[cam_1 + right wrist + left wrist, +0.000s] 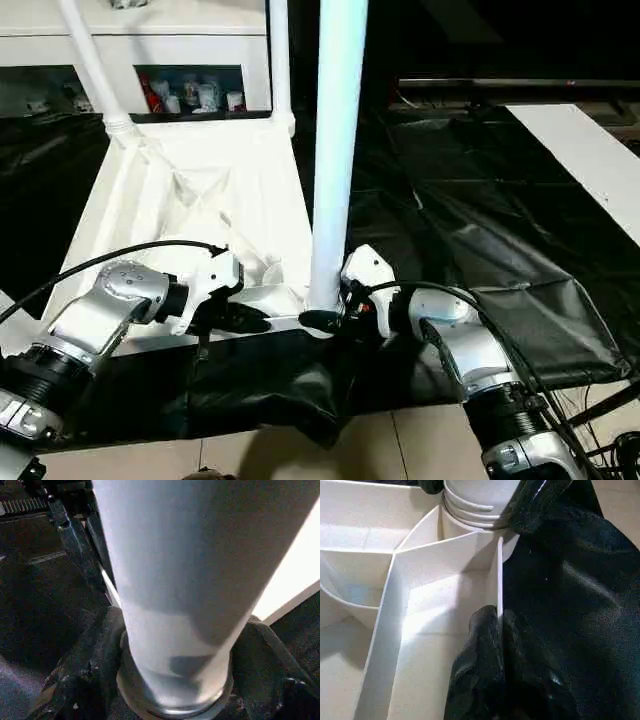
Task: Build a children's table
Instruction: Rotate leg to tighten
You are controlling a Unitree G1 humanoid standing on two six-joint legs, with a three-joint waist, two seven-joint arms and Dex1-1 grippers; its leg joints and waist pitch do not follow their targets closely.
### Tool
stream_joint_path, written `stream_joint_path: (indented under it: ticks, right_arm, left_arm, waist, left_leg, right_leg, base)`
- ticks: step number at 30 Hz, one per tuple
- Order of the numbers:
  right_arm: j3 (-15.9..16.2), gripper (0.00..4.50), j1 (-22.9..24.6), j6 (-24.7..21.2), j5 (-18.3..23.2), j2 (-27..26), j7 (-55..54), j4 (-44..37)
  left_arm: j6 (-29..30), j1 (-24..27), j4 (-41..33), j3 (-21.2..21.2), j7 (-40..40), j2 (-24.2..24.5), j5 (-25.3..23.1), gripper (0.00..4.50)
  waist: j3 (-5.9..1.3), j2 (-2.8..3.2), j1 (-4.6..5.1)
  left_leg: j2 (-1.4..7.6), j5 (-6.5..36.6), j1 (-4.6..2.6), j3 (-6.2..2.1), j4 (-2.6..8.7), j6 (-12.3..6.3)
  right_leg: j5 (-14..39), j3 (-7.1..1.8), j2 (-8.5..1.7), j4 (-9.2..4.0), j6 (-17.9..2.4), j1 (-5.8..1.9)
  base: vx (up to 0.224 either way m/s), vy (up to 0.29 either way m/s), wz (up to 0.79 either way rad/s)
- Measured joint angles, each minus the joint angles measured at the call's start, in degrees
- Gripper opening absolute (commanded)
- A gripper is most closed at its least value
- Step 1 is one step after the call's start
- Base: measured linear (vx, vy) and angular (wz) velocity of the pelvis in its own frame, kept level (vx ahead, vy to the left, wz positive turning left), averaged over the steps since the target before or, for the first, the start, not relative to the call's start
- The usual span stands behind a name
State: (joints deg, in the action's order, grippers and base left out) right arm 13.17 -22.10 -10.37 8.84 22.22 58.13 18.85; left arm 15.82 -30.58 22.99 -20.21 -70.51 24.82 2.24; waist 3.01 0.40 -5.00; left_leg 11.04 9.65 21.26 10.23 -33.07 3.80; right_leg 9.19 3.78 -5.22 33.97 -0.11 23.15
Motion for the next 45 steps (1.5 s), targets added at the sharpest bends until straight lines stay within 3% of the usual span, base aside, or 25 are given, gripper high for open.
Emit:
stream_joint_path:
  ticks: [8, 11, 13, 17, 21, 26, 31, 33, 36, 39, 42, 45]
  right_arm:
    - [-1.14, 2.69, -0.82, -0.1, -0.02, -3.14, -3.97, 3.01]
    - [-4.05, 2.68, -2.63, -1.32, -1.34, -7.7, -13.88, 6.63]
    - [-4.53, 2.68, -2.83, -1.57, -1.71, -7.93, -16.07, 6.77]
    - [-9.15, 2.67, -6.82, -2.09, -3.13, -16.71, -34.44, 13.53]
    - [-11.01, 2.67, -10.29, -2.01, -4.02, -19.58, -45.23, 18.25]
    - [-13.25, 2.67, -13.46, -1.4, -4.85, -21.95, -53.94, 22.79]
    - [-14.52, 2.67, -13.27, 0.25, -4.59, -21.99, -51.96, 23.29]
    - [-14.79, 3.23, -12.26, 1.71, -4.41, -21.3, -49.2, 22.79]
    - [-14.86, 3.56, -10.89, 2.25, -2.65, -20.8, -44.28, 20.76]
    - [-13.68, 3.74, -9.74, 2.23, -1.17, -19.63, -39.54, 17.83]
    - [-12.4, 4.04, -9.26, 1.85, -0.33, -16.99, -34.63, 14.88]
    - [-9.64, 4.04, -7.0, 1.29, -0.41, -11.7, -26.03, 10.15]
  left_arm:
    - [1.42, -0.84, 1.4, 0.34, 2.27, -1.09, -0.19, 0.0]
    - [3.42, -3.21, 4.78, 1.64, 8.45, -4.36, -1.65, 0.0]
    - [3.92, -3.38, 4.94, 1.65, 9.58, -5.0, -1.93, 0.0]
    - [6.36, -7.56, 12.11, 4.05, 20.27, -11.93, -2.5, 0.0]
    - [6.76, -10.18, 16.38, 4.62, 27.07, -16.13, -2.78, 0.0]
    - [4.9, -12.54, 21.03, 4.7, 32.24, -19.17, -4.19, 0.0]
    - [4.21, -12.66, 21.22, 4.47, 32.2, -19.08, -4.67, 0.0]
    - [4.03, -12.65, 20.87, 3.94, 31.46, -18.69, -4.67, 0.0]
    - [3.46, -12.6, 20.6, 3.8, 30.76, -17.17, -4.73, 0.0]
    - [2.33, -12.55, 20.62, 4.08, 29.65, -15.63, -4.99, 0.0]
    - [1.52, -11.85, 19.39, 3.98, 26.5, -14.59, -4.83, 0.0]
    - [1.09, -10.31, 16.4, 3.26, 21.95, -12.61, -4.24, 0.0]
  waist:
    - [-0.02, -0.04, 0.31]
    - [-0.03, -0.05, 1.24]
    - [-0.03, -0.05, 1.77]
    - [-0.07, -0.13, 2.57]
    - [-0.09, -0.16, 2.86]
    - [-0.12, -0.19, 2.53]
    - [-0.13, -0.21, 2.5]
    - [-0.13, -0.21, 2.38]
    - [-0.12, -0.22, 2.61]
    - [-0.07, -0.31, 3.21]
    - [-0.05, -0.33, 3.03]
    - [-0.05, -0.34, 2.49]
  left_leg:
    - [0.01, -0.01, -0.17, 0.0, -0.09, 0.02]
    - [0.0, -0.05, -0.19, -0.04, -0.15, 0.08]
    - [-0.01, -0.05, -0.21, -0.05, -0.17, 0.08]
    - [-0.04, -0.05, -0.22, -0.11, -0.23, 0.08]
    - [-0.05, -0.05, -0.22, -0.14, -0.31, 0.08]
    - [-0.08, -0.04, -0.18, -0.15, -0.33, 0.07]
    - [-0.08, -0.04, -0.15, -0.15, -0.31, 0.07]
    - [-0.08, -0.04, -0.11, -0.15, -0.26, 0.07]
    - [-0.05, -0.04, -0.1, -0.16, -0.15, 0.07]
    - [-0.04, -0.04, 0.04, -0.25, -0.08, 0.07]
    - [-0.03, -0.04, -0.07, -0.25, 0.0, 0.07]
    - [-0.03, -0.01, 0.0, -0.23, 0.08, 0.04]
  right_leg:
    - [-0.02, -0.03, 0.0, 0.17, -0.02, -0.05]
    - [0.01, -0.02, 0.0, 0.19, 0.1, -0.05]
    - [0.03, -0.03, 0.0, 0.16, 0.13, -0.06]
    - [0.03, -0.01, 0.0, 0.15, 0.14, -0.06]
    - [0.04, -0.01, -0.01, 0.08, 0.15, -0.13]
    - [0.04, -0.02, -0.04, 0.03, 0.15, -0.27]
    - [0.04, -0.01, -0.04, 0.0, 0.15, -0.25]
    - [0.04, 0.0, -0.04, -0.01, 0.15, -0.2]
    - [0.04, 0.02, -0.03, 0.02, 0.16, -0.11]
    - [0.03, 0.12, 0.0, 0.03, 0.16, -0.02]
    - [0.02, 0.13, 0.01, 0.03, 0.14, 0.11]
    - [0.0, 0.14, 0.01, -0.01, 0.02, 0.12]
  base:
    - [0.0, 0.0, 0.0]
    - [0.0, 0.0, 0.0]
    - [0.0, 0.0, 0.0]
    - [0.0, 0.0, 0.0]
    - [0.0, 0.0, 0.0]
    - [0.0, 0.0, 0.0]
    - [0.0, 0.0, 0.0]
    - [0.0, 0.0, 0.0]
    - [0.0, 0.0, 0.0]
    - [0.0, 0.0, 0.0]
    - [0.0, 0.0, 0.0]
    - [0.0, 0.0, 0.0]
